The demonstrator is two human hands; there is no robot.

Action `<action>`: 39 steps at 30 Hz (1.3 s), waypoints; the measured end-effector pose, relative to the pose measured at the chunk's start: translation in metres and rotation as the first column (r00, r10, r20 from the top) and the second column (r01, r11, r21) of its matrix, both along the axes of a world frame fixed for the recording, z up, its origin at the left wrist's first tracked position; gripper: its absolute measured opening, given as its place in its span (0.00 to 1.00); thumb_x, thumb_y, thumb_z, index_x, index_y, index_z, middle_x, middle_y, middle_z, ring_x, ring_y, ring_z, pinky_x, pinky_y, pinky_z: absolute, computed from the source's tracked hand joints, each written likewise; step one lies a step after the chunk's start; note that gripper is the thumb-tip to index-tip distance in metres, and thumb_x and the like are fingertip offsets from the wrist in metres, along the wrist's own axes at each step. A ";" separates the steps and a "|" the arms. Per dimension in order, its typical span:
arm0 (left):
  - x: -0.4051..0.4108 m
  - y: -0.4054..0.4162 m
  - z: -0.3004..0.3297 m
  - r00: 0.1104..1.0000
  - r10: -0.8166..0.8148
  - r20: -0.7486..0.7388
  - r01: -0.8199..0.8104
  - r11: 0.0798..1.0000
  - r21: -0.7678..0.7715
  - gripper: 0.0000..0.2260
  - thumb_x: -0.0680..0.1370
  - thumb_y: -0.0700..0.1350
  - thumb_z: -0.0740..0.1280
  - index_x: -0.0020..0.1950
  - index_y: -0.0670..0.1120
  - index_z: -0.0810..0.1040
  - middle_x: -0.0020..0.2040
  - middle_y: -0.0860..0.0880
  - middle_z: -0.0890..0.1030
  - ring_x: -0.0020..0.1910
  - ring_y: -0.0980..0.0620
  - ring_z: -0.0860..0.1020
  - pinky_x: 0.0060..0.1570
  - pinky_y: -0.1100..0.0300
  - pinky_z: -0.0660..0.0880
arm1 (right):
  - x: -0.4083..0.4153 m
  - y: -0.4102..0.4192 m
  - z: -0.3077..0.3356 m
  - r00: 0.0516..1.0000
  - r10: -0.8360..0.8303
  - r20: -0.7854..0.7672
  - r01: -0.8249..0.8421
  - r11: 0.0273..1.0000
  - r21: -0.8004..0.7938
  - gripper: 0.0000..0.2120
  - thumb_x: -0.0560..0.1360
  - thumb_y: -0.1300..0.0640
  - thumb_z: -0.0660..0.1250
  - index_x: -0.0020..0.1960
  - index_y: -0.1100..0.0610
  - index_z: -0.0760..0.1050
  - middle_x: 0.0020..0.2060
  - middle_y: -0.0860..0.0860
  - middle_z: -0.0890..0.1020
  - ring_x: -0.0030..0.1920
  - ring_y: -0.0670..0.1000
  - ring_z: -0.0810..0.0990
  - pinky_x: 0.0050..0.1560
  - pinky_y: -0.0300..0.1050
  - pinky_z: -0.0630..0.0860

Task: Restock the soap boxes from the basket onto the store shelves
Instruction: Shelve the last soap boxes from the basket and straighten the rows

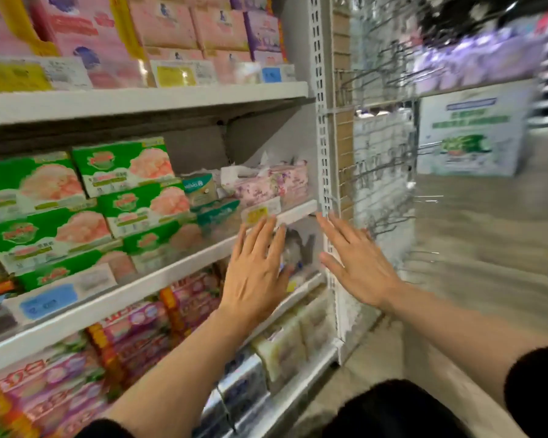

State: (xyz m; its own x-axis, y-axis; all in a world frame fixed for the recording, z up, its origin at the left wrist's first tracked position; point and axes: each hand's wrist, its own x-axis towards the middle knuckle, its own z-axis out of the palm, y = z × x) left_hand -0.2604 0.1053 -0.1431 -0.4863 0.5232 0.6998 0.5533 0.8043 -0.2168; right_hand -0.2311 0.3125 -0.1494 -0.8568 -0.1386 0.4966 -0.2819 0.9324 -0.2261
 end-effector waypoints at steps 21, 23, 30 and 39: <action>0.322 0.318 -0.113 0.062 -0.740 0.670 0.987 0.145 0.069 0.28 0.77 0.56 0.67 0.73 0.46 0.67 0.76 0.46 0.60 0.75 0.50 0.59 0.74 0.56 0.58 | 0.494 0.217 -0.162 0.394 -0.797 0.457 0.861 0.495 0.121 0.17 0.75 0.53 0.68 0.61 0.56 0.74 0.55 0.52 0.77 0.57 0.54 0.76 0.57 0.48 0.73; 0.325 0.314 -0.113 0.055 -0.662 0.747 0.992 0.119 0.032 0.32 0.75 0.63 0.65 0.74 0.50 0.66 0.77 0.50 0.58 0.75 0.53 0.59 0.74 0.53 0.61 | 0.496 0.220 -0.179 0.292 -0.733 0.615 0.870 0.471 0.148 0.15 0.74 0.52 0.67 0.59 0.55 0.74 0.54 0.53 0.78 0.56 0.55 0.77 0.54 0.47 0.73; 0.344 0.308 -0.110 0.099 -0.449 0.888 0.994 0.000 -0.110 0.39 0.70 0.69 0.66 0.76 0.56 0.61 0.78 0.54 0.54 0.76 0.55 0.56 0.74 0.55 0.61 | 0.521 0.201 -0.246 -0.049 -0.328 0.944 0.815 0.533 0.228 0.26 0.70 0.51 0.75 0.64 0.58 0.72 0.60 0.56 0.78 0.61 0.57 0.76 0.57 0.43 0.70; 0.345 0.316 -0.116 0.347 -0.445 0.826 0.937 0.213 -0.278 0.33 0.75 0.64 0.65 0.76 0.52 0.59 0.77 0.48 0.55 0.75 0.49 0.57 0.71 0.53 0.63 | 0.532 0.165 -0.324 -0.256 -0.208 0.944 0.903 0.298 0.310 0.54 0.59 0.44 0.80 0.75 0.58 0.56 0.68 0.56 0.72 0.66 0.60 0.72 0.65 0.54 0.70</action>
State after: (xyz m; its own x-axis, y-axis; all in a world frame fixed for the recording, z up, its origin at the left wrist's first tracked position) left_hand 0.0842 0.4213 -0.2590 0.2849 0.9367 -0.2036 0.9564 -0.2633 0.1266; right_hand 0.3012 0.4778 -0.4738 -0.0778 0.5994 -0.7967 0.9920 0.1261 -0.0020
